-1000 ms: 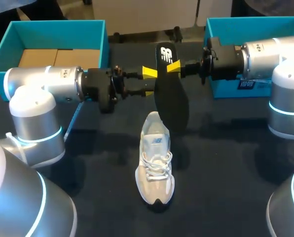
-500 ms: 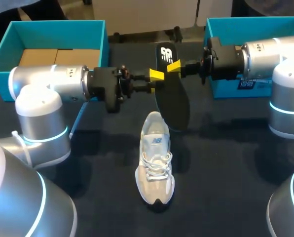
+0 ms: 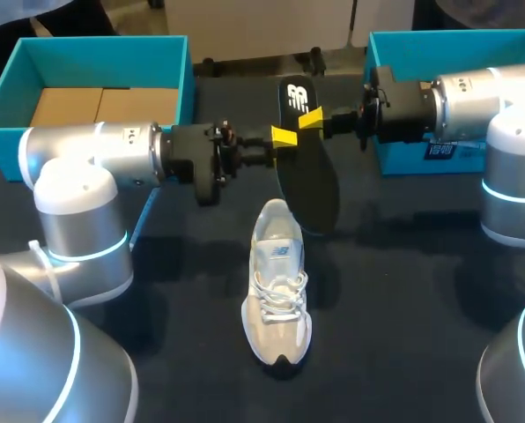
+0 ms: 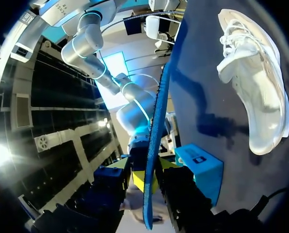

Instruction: Take the shoe out of the shoebox, open the shoe tongue, remove and reinsert the insole, then place the shoe into the shoebox

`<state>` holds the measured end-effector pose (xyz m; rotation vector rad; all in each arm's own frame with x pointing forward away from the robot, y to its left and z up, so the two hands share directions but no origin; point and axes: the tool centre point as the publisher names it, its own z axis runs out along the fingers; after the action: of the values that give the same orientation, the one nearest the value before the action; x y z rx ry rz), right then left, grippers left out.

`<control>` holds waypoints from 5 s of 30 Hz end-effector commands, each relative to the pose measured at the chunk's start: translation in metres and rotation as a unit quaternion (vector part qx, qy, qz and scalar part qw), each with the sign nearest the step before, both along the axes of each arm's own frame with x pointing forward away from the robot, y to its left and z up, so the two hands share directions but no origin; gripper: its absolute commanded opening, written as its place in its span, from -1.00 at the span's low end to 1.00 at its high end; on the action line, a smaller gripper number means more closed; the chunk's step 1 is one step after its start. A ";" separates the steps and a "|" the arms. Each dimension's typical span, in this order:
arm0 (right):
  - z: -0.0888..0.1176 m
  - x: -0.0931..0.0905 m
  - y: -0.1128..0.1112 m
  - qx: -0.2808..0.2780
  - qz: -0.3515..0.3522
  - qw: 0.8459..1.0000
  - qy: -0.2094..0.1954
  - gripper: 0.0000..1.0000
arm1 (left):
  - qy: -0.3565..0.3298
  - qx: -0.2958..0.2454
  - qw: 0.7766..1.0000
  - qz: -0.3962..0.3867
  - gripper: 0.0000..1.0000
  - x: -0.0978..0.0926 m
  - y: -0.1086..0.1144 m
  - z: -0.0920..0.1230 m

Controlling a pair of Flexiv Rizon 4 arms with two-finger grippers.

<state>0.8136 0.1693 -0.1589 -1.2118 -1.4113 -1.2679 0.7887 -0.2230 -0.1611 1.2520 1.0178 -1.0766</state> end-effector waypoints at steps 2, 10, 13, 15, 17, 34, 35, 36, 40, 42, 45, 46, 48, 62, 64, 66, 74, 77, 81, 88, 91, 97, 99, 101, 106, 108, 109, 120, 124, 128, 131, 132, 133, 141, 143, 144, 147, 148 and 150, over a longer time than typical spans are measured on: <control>-0.001 0.000 0.002 0.000 -0.001 1.000 0.000 -1.00 | -0.001 -0.004 1.000 0.011 -0.39 -0.002 -0.003 -0.001; -0.001 0.000 0.002 0.000 -0.001 1.000 0.000 -1.00 | -0.004 -0.004 1.000 0.019 -1.00 0.000 -0.004 -0.003; -0.001 0.000 0.002 0.000 -0.001 1.000 0.000 -1.00 | -0.007 -0.003 1.000 0.020 -1.00 -0.001 -0.003 -0.003; 0.000 0.000 0.002 0.003 0.002 1.000 -0.001 -1.00 | -0.010 -0.003 1.000 0.020 -1.00 -0.002 -0.001 -0.003; 0.000 0.000 0.002 0.004 0.002 1.000 -0.001 -1.00 | -0.013 -0.003 1.000 0.021 -1.00 -0.003 0.000 -0.002; 0.006 -0.021 -0.023 0.024 0.012 0.999 -0.021 1.00 | 0.029 0.004 0.999 0.032 -1.00 -0.008 0.037 -0.001; 0.006 -0.024 -0.025 0.023 0.012 0.999 -0.022 1.00 | 0.043 0.004 0.999 0.030 -1.00 -0.008 0.041 0.000; 0.005 -0.026 -0.028 0.021 0.013 0.999 -0.023 1.00 | 0.058 0.004 0.998 0.027 -1.00 -0.008 0.045 0.001; 0.002 -0.035 -0.033 0.018 0.024 0.999 -0.022 1.00 | 0.137 0.009 0.990 0.017 -1.00 -0.007 0.058 0.004; 0.002 -0.038 -0.034 0.015 0.024 0.999 -0.018 1.00 | 0.210 0.011 0.978 -0.002 -1.00 -0.004 0.063 0.005; 0.002 -0.038 -0.034 0.015 0.024 0.999 -0.018 1.00 | 0.282 0.020 0.959 -0.034 -1.00 -0.002 0.066 0.007; 0.002 -0.038 -0.034 0.015 0.024 0.999 -0.018 1.00 | 0.282 0.020 0.959 -0.034 -1.00 -0.002 0.066 0.007; 0.002 -0.038 -0.034 0.015 0.024 0.999 -0.018 1.00 | 0.282 0.020 0.959 -0.034 -1.00 -0.002 0.066 0.007; 0.002 -0.038 -0.034 0.015 0.024 0.999 -0.018 1.00 | 0.370 0.003 0.928 -0.040 -1.00 0.001 0.066 0.006; 0.002 -0.038 -0.034 0.015 0.024 0.999 -0.018 1.00 | 0.439 -0.002 0.897 -0.052 -1.00 0.004 0.069 0.006; 0.002 -0.038 -0.034 0.015 0.024 0.999 -0.018 1.00 | 0.518 -0.006 0.853 -0.062 -1.00 0.007 0.072 0.007; 0.002 -0.038 -0.034 0.015 0.024 0.999 -0.018 1.00 | 0.640 0.002 0.760 -0.113 -1.00 0.011 0.076 0.006; 0.002 -0.038 -0.034 0.015 0.024 0.999 -0.018 1.00 | 0.640 0.002 0.760 -0.113 -1.00 0.011 0.076 0.006; 0.002 -0.038 -0.034 0.015 0.024 0.999 -0.018 1.00 | 0.640 0.002 0.760 -0.113 -1.00 0.011 0.076 0.006; 0.002 -0.038 -0.034 0.015 0.024 0.999 -0.018 1.00 | 0.705 0.012 0.704 -0.088 -1.00 0.004 0.076 0.008; 0.002 -0.038 -0.034 0.015 0.024 0.999 -0.018 1.00 | 0.781 0.018 0.623 -0.048 -1.00 0.004 0.073 0.001; 0.002 -0.038 -0.034 0.015 0.024 0.999 -0.018 1.00 | 0.819 0.024 0.573 -0.021 -1.00 0.007 0.074 -0.003; 0.002 -0.038 -0.034 0.015 0.024 0.999 -0.018 1.00 | 0.819 0.024 0.573 -0.021 -1.00 0.007 0.074 -0.003; 0.002 -0.038 -0.034 0.015 0.024 0.999 -0.018 1.00 | 0.819 0.024 0.573 -0.021 -1.00 0.007 0.074 -0.003; 0.002 -0.038 -0.034 0.015 0.024 0.999 -0.018 1.00 | 0.819 0.024 0.573 -0.021 -1.00 0.007 0.074 -0.003; 0.002 -0.038 -0.034 0.015 0.024 0.999 -0.018 1.00 | 0.825 0.028 0.564 -0.019 -1.00 0.008 0.074 -0.001; 0.002 -0.038 -0.034 0.015 0.024 0.999 -0.018 1.00 | 0.833 0.035 0.552 -0.021 -1.00 0.009 0.073 -0.002; 0.002 -0.038 -0.034 0.015 0.024 0.999 -0.018 1.00 | 0.936 0.036 0.348 -0.038 -1.00 0.019 0.069 -0.003; 0.002 -0.038 -0.034 0.015 0.024 0.999 -0.018 1.00 | 0.936 0.036 0.348 -0.038 -1.00 0.019 0.069 -0.003; 0.002 -0.038 -0.034 0.015 0.024 0.999 -0.018 1.00 | 0.936 0.036 0.348 -0.038 -1.00 0.019 0.069 -0.003; 0.002 -0.038 -0.034 0.015 0.024 0.999 -0.018 1.00 | 0.940 0.028 0.338 -0.038 -1.00 0.019 0.068 -0.005; 0.002 -0.038 -0.034 0.015 0.024 0.999 -0.018 1.00 | 0.946 0.021 0.321 -0.041 -1.00 0.019 0.068 -0.006; 0.002 -0.038 -0.034 0.015 0.024 0.999 -0.018 1.00 | 0.954 0.024 0.296 -0.045 -1.00 0.019 0.067 -0.006; 0.002 -0.038 -0.034 0.015 0.024 0.999 -0.018 1.00 | 0.989 0.015 0.140 -0.048 -1.00 0.016 0.066 -0.006; 0.002 -0.038 -0.034 0.015 0.024 0.999 -0.018 1.00 | 0.993 0.008 0.112 -0.038 -1.00 0.018 0.064 -0.008; 0.002 -0.038 -0.034 0.015 0.024 0.999 -0.018 1.00 | 0.995 0.007 0.096 -0.036 -1.00 0.019 0.063 -0.009; 0.001 -0.039 -0.038 -0.008 0.023 0.999 -0.021 1.00 | 0.997 0.002 0.068 -0.026 -1.00 0.022 0.061 -0.012; 0.001 -0.039 -0.039 -0.013 0.025 0.999 -0.027 1.00 | 0.998 0.004 0.055 -0.025 -1.00 0.023 0.061 -0.013; 0.002 -0.040 -0.041 -0.032 0.023 0.999 -0.026 1.00 | 0.998 0.012 0.045 -0.030 -1.00 0.023 0.061 -0.016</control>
<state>0.7770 0.1314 -0.1646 -1.1596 -1.4952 -1.2621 0.8101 -0.1603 -0.1766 1.0329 -1.4428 1.4395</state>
